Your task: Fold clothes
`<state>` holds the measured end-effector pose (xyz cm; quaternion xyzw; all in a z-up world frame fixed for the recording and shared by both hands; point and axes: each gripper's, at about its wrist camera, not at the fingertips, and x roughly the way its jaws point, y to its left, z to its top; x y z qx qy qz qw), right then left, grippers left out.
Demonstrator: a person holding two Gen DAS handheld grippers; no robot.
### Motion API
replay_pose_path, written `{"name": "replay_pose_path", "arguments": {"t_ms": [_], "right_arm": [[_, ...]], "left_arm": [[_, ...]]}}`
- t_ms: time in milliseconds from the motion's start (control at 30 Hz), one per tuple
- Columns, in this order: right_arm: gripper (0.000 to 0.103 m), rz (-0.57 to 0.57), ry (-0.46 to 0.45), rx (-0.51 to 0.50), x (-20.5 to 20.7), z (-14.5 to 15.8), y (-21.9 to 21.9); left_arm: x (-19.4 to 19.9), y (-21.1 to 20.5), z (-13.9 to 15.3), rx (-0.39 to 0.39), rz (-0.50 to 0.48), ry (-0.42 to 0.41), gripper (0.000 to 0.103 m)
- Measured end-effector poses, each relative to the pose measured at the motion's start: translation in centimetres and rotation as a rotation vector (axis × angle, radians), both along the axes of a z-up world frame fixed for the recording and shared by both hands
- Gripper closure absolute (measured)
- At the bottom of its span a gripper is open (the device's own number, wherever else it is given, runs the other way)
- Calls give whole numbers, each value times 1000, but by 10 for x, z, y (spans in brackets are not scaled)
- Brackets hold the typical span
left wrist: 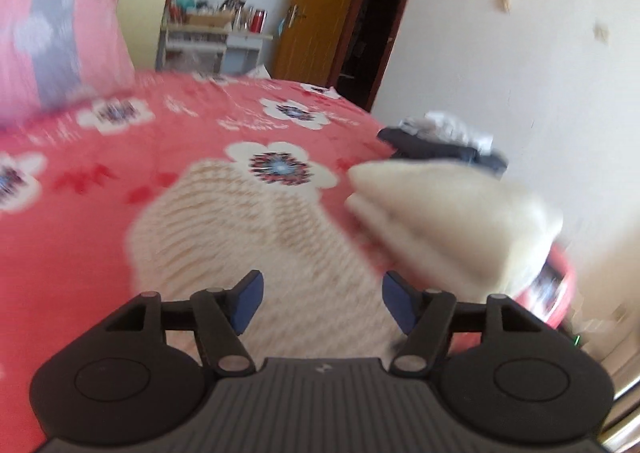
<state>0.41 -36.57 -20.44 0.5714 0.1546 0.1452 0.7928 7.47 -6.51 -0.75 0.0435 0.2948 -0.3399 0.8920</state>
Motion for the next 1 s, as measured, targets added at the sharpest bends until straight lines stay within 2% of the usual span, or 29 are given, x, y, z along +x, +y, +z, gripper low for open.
{"name": "replay_pose_path", "arguments": {"t_ms": [133, 267, 367, 433, 467, 500, 633, 700, 767, 833, 933, 1000], "right_arm": [[83, 13, 10, -17, 4, 9, 7], [84, 24, 25, -48, 1, 22, 19], [86, 25, 37, -60, -4, 28, 28], [86, 20, 40, -70, -4, 31, 32], [87, 16, 38, -78, -1, 35, 37], [88, 9, 35, -86, -3, 38, 38], [92, -21, 44, -145, -15, 43, 43], [93, -32, 73, -201, -20, 39, 46], [93, -13, 105, -248, -20, 21, 51], [94, 11, 92, -257, -22, 18, 48], [85, 48, 68, -266, -25, 14, 43], [76, 68, 66, -303, -37, 22, 35]], "left_arm": [[-50, 12, -18, 124, -40, -97, 28], [-82, 2, -48, 224, -58, -190, 23], [-88, -19, -73, 353, 9, -291, 23], [-86, -31, -86, 449, 83, -371, 29], [-82, -34, -91, 494, 133, -398, 36], [-77, -33, -95, 511, 171, -394, 36], [-60, 4, -88, 357, 293, -227, 37], [-58, 13, -98, 334, 314, -200, 37], [-56, 20, -104, 307, 328, -178, 36], [-56, 26, -105, 272, 337, -161, 35], [-56, 34, -104, 231, 342, -141, 36], [-56, 36, -105, 218, 343, -137, 36]]}}
